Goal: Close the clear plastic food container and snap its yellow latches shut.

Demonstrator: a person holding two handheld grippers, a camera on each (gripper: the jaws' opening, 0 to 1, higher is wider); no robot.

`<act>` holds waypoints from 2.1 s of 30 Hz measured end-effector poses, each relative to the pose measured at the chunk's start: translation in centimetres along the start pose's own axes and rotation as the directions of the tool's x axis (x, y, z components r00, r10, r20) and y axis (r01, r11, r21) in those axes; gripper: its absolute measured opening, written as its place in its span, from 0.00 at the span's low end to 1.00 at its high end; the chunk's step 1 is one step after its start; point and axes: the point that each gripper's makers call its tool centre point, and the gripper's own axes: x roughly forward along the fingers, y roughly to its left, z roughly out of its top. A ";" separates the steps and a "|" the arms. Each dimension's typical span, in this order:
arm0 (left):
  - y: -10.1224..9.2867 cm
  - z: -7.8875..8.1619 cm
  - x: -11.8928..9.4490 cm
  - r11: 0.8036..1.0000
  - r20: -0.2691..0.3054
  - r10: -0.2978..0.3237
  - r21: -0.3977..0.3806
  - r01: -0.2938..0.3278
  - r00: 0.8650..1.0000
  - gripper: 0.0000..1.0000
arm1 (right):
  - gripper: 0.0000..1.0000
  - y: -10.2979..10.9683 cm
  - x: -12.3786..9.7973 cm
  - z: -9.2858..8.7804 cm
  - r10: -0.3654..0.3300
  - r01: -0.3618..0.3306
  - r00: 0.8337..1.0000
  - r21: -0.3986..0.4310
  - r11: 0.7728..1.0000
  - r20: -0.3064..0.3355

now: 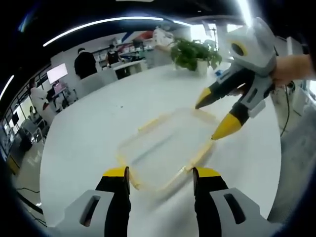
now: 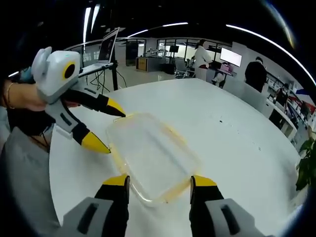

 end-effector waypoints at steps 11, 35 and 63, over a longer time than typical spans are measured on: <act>1.7 1.1 1.8 0.998 0.015 0.048 -0.033 -0.048 0.999 0.47 | 0.47 -2.7 1.6 1.3 0.022 -0.022 1.000 -0.016 1.000 0.013; 3.5 2.5 4.0 0.999 0.041 0.047 -0.018 -0.046 0.998 0.47 | 0.47 -5.5 2.9 2.1 0.034 -0.034 0.999 -0.026 0.999 -0.015; -0.2 1.4 -0.2 0.999 0.016 -0.021 -0.026 0.021 1.000 0.53 | 0.63 -2.0 -1.5 -0.5 0.045 -0.044 0.999 0.084 0.996 -0.009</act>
